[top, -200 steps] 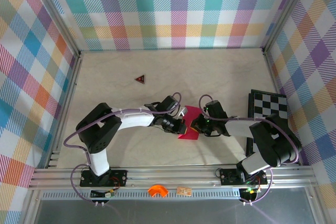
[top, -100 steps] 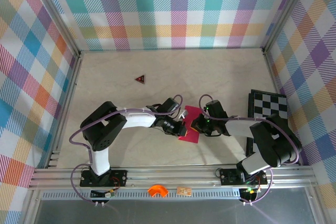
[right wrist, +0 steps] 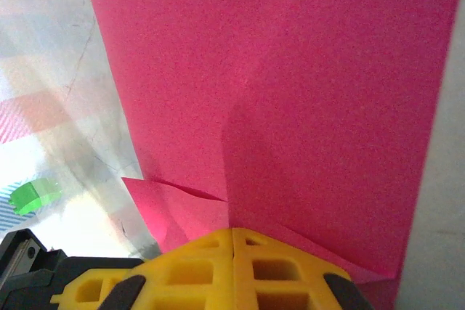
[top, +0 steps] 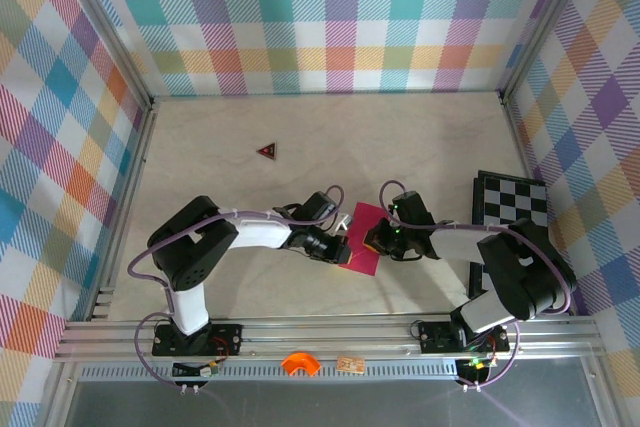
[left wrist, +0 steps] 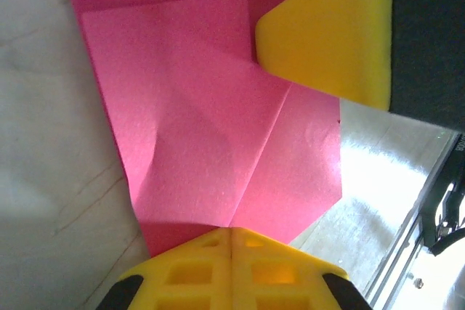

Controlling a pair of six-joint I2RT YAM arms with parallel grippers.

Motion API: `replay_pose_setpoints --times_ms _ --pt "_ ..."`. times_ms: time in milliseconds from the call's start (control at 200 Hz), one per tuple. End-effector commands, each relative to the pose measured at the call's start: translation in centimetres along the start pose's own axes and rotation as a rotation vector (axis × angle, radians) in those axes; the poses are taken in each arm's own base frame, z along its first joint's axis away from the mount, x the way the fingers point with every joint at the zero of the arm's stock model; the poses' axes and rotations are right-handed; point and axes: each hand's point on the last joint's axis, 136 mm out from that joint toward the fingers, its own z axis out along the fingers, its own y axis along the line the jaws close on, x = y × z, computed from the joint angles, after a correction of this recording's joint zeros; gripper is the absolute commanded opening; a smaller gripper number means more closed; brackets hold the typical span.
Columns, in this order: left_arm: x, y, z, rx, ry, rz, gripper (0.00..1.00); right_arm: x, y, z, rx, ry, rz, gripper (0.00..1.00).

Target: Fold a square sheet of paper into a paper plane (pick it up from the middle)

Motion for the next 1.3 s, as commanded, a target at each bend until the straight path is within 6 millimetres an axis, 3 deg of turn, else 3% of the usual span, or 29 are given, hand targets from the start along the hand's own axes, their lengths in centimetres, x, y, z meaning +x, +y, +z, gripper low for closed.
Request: replay_pose_setpoints --times_ms 0,365,600,800,995,1295 --pt "4.4 3.1 -0.6 -0.104 0.128 -0.066 0.06 0.9 -4.5 -0.3 0.157 0.007 0.059 0.05" --pt "5.0 3.6 -2.7 -0.145 0.087 -0.056 0.06 0.8 -4.4 -0.1 0.148 0.009 0.053 0.05" --pt "0.8 -0.6 -4.7 -0.042 -0.055 -0.008 0.06 0.8 -4.2 -0.2 0.141 0.006 0.040 0.05" --pt "-2.0 -2.0 -2.4 0.022 -0.034 -0.002 0.05 0.6 -3.9 -0.3 0.130 0.006 0.033 0.05" --pt "-1.9 -0.3 0.1 -0.004 0.020 -0.022 0.05 0.4 -2.9 -0.4 0.096 0.001 0.019 0.06" --pt "2.0 4.0 1.1 -0.123 0.080 -0.106 0.01 -0.6 2.1 -2.1 -0.062 -0.035 -0.043 0.11"
